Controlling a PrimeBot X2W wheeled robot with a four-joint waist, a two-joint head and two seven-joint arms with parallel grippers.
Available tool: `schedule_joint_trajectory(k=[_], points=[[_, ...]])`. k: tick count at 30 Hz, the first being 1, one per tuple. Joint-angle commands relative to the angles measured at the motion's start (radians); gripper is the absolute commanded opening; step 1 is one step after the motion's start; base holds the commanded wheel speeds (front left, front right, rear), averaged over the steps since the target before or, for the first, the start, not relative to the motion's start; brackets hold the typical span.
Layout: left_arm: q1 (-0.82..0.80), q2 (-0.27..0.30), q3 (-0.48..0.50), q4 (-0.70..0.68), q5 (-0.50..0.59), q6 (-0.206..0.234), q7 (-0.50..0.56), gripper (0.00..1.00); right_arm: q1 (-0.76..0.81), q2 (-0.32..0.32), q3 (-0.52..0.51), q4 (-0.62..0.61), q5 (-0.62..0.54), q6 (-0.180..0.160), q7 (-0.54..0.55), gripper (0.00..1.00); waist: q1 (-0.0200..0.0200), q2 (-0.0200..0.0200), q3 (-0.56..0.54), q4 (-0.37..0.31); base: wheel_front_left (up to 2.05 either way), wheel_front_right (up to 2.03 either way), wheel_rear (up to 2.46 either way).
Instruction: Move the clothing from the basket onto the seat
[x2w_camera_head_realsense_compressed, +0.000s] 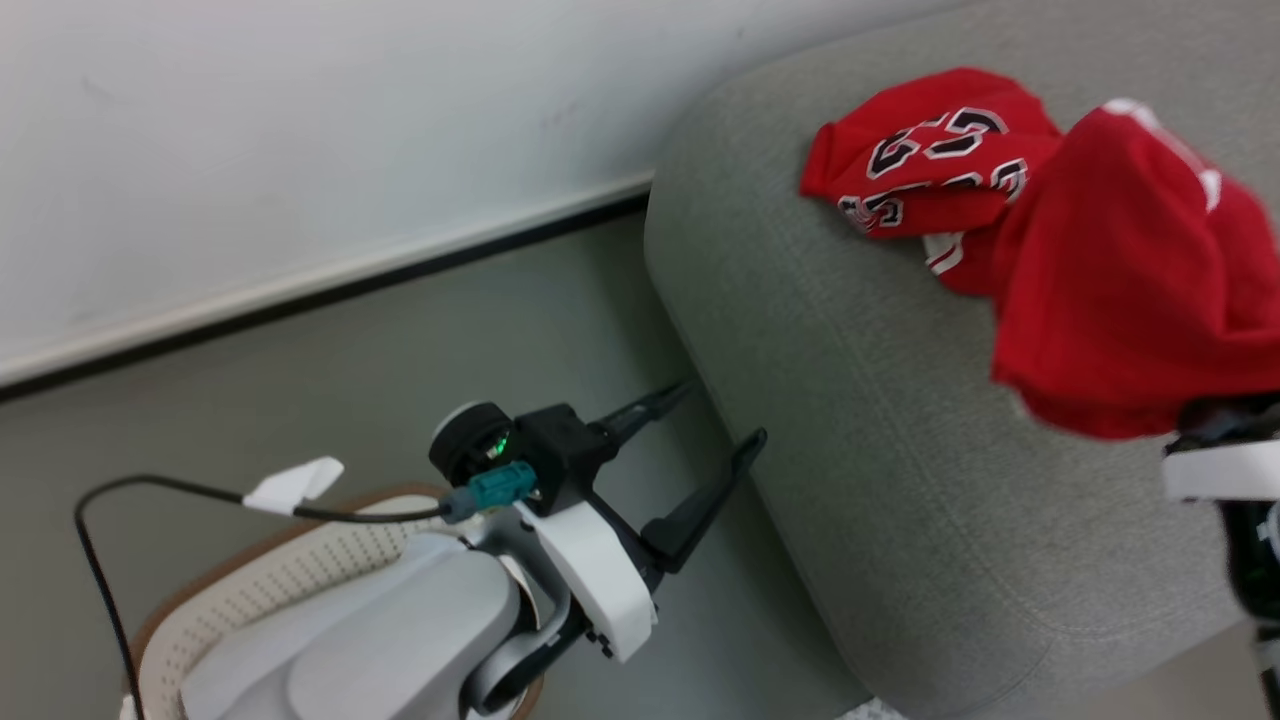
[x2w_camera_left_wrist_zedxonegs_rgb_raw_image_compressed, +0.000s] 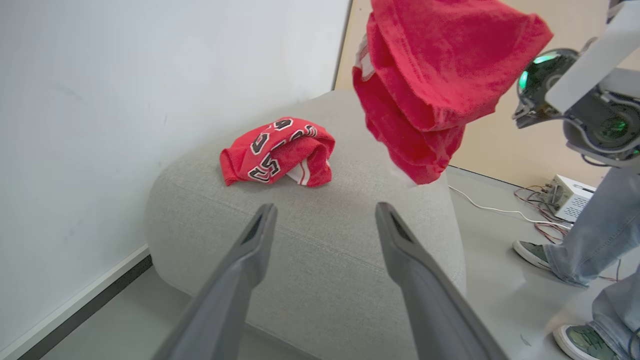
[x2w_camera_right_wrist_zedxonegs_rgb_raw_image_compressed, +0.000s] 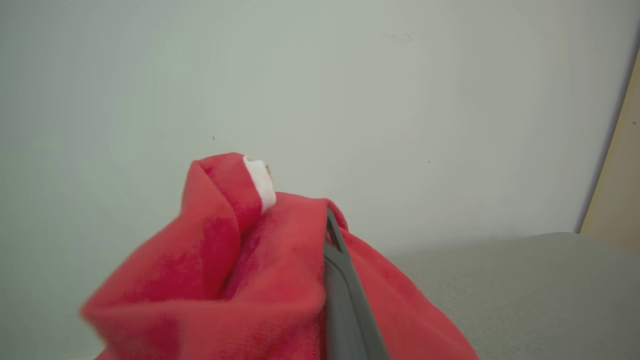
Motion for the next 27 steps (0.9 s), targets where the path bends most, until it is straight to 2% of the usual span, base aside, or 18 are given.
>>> schedule_joint_trajectory(k=[1,9,14,19,22,26,27], points=[[-0.018,0.013,0.005,-0.007,0.005,0.000,0.007,1.00,-0.023,-0.009,-0.020,0.001,-0.011,-0.002,0.000,0.00,-0.0001,-0.0001,0.071,0.037,0.00,0.00,0.00],[-0.085,0.087,0.023,-0.076,0.031,0.007,0.069,1.00,-0.136,-0.072,-0.217,0.051,-0.023,-0.002,0.000,0.00,-0.0001,-0.0001,0.255,0.105,0.00,0.00,0.00],[-0.113,0.154,0.048,-0.131,0.041,0.023,0.106,1.00,-0.199,-0.121,-0.319,0.120,-0.022,-0.002,0.000,0.00,-0.0001,-0.0001,0.359,0.131,0.00,0.00,0.00],[-0.133,0.192,0.064,-0.182,0.048,0.034,0.126,1.00,-0.258,-0.172,-0.335,0.274,-0.042,-0.002,0.009,0.00,-0.0001,-0.0001,0.429,0.152,0.00,0.00,0.00],[-0.140,0.205,0.070,-0.198,0.050,0.040,0.131,1.00,-0.305,-0.199,-0.297,0.386,-0.060,-0.002,0.034,0.00,-0.0001,-0.0001,0.454,0.163,0.00,0.00,0.00],[-0.145,0.209,0.074,-0.202,0.045,0.039,0.126,1.00,-0.368,-0.236,-0.227,0.529,-0.074,-0.002,0.124,0.00,-0.0001,-0.0001,0.465,0.177,0.00,0.00,0.00],[-0.145,0.207,0.075,-0.200,0.043,0.039,0.123,1.00,-0.382,-0.242,-0.198,0.560,-0.078,-0.002,0.156,0.14,-0.0001,-0.0001,0.464,0.181,0.00,0.00,0.00]])
